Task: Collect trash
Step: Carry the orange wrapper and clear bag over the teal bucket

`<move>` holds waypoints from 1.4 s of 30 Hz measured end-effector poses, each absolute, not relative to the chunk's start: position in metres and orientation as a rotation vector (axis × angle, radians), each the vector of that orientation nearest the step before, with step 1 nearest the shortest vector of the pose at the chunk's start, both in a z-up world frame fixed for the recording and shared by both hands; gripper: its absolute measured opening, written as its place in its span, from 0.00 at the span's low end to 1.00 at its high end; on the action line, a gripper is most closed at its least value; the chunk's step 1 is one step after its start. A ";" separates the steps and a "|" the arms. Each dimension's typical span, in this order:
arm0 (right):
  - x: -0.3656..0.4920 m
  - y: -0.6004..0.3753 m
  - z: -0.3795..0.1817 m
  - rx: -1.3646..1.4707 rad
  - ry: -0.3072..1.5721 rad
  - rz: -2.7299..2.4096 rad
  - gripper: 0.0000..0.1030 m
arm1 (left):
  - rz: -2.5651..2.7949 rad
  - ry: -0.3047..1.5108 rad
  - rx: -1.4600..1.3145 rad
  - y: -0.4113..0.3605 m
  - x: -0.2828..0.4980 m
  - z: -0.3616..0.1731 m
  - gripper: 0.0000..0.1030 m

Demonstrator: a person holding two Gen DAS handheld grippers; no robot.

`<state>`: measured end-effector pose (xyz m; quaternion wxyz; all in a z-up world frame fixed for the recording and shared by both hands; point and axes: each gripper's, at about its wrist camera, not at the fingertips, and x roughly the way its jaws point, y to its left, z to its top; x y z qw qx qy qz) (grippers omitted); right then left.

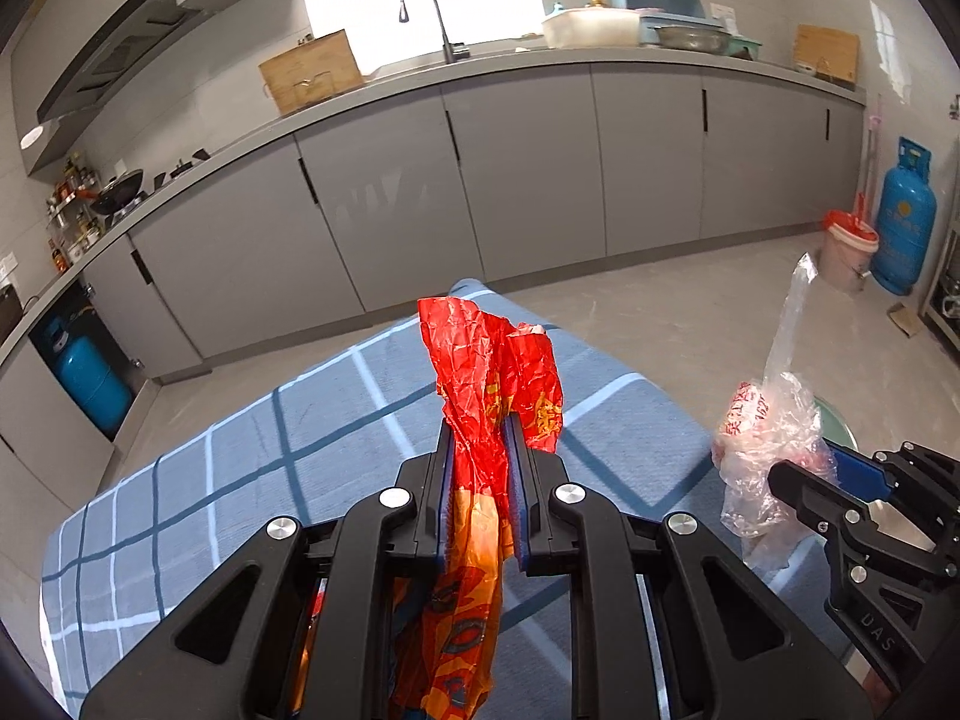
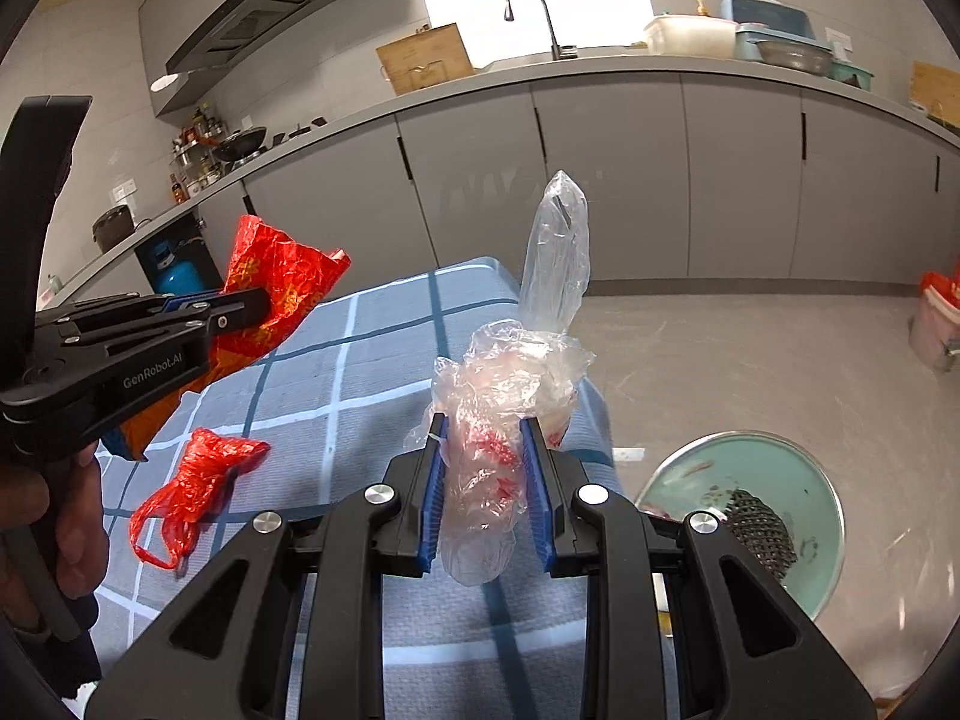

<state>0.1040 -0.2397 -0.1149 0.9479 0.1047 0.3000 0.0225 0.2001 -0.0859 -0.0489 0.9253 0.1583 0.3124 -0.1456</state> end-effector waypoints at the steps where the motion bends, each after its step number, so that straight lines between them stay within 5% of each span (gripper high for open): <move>1: 0.103 -0.243 -0.115 0.216 0.610 0.041 0.25 | -0.303 0.640 0.329 -0.088 0.200 -0.049 0.16; 42: 0.066 -0.349 -0.124 0.285 0.581 -0.196 0.25 | -0.558 0.599 0.450 -0.239 0.185 -0.062 0.15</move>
